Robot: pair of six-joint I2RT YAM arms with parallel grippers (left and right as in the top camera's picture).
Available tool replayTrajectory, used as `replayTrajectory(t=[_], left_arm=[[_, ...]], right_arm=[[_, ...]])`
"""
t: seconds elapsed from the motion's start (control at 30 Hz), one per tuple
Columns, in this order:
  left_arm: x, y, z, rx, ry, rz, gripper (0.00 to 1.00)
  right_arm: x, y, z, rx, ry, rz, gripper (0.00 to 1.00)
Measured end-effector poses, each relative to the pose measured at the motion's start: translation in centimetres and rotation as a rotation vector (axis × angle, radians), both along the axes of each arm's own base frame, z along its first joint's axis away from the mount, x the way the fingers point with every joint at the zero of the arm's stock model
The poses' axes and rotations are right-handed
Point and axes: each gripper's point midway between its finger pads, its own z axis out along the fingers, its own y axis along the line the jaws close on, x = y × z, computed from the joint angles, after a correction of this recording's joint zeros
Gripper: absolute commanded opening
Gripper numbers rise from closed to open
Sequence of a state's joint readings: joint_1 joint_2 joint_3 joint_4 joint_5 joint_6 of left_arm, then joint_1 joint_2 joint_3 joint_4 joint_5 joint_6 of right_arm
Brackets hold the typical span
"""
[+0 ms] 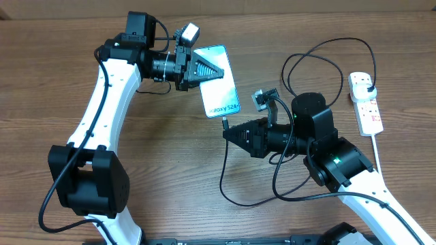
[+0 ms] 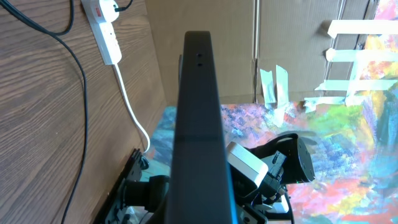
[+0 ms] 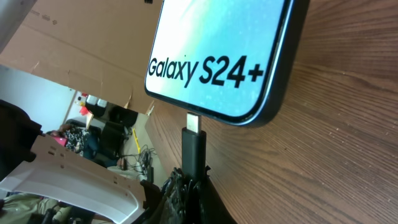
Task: Plug charger to phone and switch on socket
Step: 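Align the held USB-C plug under the phone's bottom port with the right gripper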
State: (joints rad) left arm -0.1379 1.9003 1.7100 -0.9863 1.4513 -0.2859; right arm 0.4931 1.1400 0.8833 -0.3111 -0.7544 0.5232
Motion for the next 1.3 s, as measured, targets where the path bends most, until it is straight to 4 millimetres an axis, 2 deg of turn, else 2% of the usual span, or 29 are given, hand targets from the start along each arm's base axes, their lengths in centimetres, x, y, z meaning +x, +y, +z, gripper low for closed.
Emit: replayTrajectory(t=[1.3], left_arm=[[-0.03,-0.21,-0.24,0.014,-0.003,0.000,0.04]], right_arm=[[0.28,-0.13,0.25,0.005,-0.024,0.000,0.04]])
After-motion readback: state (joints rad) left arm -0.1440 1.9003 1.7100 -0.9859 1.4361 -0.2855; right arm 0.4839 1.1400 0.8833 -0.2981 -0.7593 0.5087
